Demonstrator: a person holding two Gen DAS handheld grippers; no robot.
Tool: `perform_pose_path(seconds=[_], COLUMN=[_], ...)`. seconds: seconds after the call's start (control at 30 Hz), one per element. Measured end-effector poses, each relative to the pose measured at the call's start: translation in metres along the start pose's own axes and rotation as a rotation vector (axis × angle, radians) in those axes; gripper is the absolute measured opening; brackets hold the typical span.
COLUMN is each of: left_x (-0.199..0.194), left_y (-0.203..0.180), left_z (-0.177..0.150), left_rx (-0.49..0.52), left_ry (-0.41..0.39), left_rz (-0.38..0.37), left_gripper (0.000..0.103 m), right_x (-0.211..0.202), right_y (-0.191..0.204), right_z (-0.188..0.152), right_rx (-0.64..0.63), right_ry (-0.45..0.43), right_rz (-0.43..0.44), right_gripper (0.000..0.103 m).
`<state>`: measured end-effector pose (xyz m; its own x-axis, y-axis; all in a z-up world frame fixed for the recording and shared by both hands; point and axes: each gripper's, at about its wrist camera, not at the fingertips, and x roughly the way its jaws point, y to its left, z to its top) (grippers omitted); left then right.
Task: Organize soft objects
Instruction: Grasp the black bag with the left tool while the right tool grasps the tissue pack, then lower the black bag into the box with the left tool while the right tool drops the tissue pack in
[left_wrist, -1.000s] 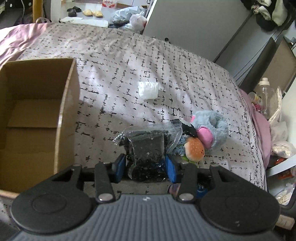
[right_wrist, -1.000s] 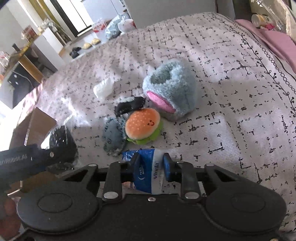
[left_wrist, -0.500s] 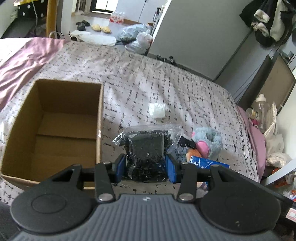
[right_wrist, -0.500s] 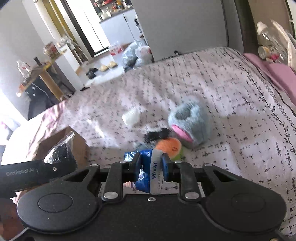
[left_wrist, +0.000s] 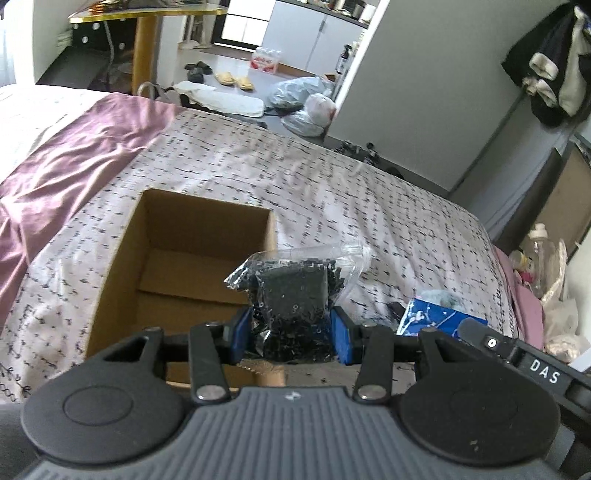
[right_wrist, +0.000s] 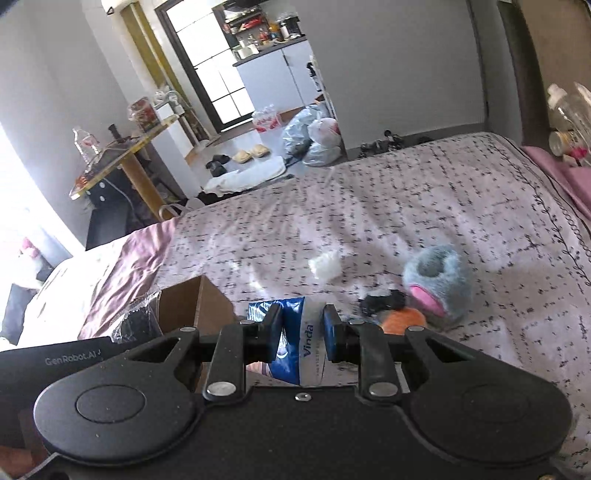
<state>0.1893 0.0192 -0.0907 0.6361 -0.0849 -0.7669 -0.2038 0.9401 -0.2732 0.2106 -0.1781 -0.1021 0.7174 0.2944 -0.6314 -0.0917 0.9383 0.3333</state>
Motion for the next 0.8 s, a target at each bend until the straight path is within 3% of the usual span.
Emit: perform_pose_path(seconds=[0.8], left_x=[0.029], left_y=[0.091], left_z=[0.000], left_rx=[-0.147], left_ry=[0.055], left_rz=[0.088], left_gripper=[0.045], right_x=[0.034], right_y=[0.097], right_z=[-0.001], right_rx=[-0.109], right_ry=[0.021], right_rz=[0.058], right_gripper=[0.023])
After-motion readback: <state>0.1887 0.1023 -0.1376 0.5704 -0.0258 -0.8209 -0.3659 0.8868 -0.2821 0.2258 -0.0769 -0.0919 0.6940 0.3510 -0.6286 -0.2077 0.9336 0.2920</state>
